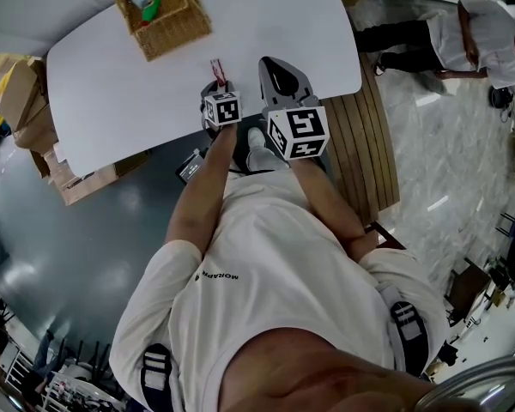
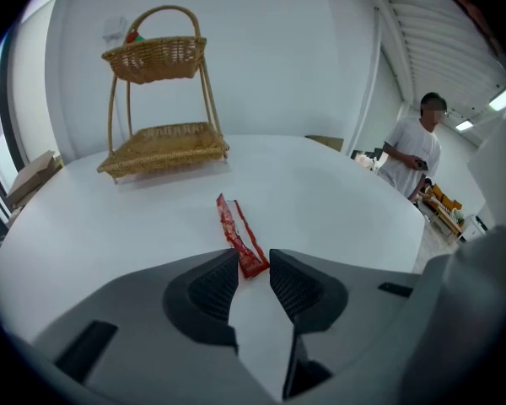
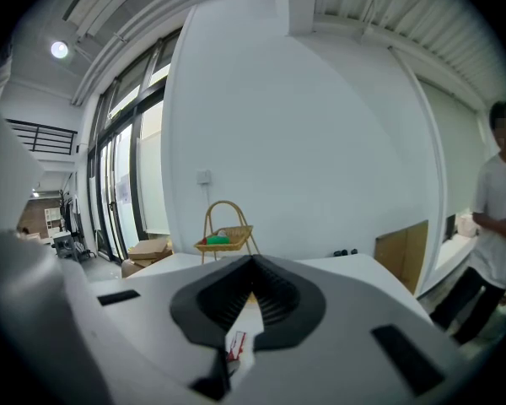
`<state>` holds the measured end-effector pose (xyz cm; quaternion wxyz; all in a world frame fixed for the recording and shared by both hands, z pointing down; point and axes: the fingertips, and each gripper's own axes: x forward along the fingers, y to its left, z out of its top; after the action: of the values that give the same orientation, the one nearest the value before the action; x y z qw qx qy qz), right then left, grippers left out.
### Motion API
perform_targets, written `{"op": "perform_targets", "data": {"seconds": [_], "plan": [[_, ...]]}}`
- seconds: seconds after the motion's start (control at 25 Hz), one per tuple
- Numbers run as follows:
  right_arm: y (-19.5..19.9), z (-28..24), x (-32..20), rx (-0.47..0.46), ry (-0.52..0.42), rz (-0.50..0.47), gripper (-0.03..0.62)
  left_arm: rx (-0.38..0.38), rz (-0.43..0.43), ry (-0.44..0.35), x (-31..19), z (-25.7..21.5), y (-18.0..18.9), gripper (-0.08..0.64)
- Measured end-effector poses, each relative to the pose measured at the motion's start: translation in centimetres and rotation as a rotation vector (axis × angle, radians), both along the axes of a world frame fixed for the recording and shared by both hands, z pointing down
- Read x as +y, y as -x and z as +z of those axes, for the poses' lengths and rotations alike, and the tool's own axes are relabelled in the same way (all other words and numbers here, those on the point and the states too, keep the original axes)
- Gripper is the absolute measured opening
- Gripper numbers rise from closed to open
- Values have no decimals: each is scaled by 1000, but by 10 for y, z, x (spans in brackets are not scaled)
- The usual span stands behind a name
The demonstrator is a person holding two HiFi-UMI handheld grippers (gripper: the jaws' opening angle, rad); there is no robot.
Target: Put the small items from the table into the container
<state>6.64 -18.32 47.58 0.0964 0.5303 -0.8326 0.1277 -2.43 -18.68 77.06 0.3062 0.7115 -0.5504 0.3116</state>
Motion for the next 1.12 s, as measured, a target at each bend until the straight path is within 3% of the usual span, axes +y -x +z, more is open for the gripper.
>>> {"op": "perform_targets", "data": {"seconds": [0.36,0.52,0.64,0.8,1.12], "plan": [[-3,3,-2,9,1,5,12,5,-20,8,-7,0,0,97],[-3,2,-2,6,2,5,12,-10,3,-7,-8,-5,0,24],[-1,3,-2,5,1,0,12,-14,15,-15,-9,-6,-1,20],[-1,3,-2,4,2,3,12,7,12,-4,-8,-2,-5,107],[-9,5,-3,7,6,16,12,-17,35,26,-8,8,-7,101]]}}
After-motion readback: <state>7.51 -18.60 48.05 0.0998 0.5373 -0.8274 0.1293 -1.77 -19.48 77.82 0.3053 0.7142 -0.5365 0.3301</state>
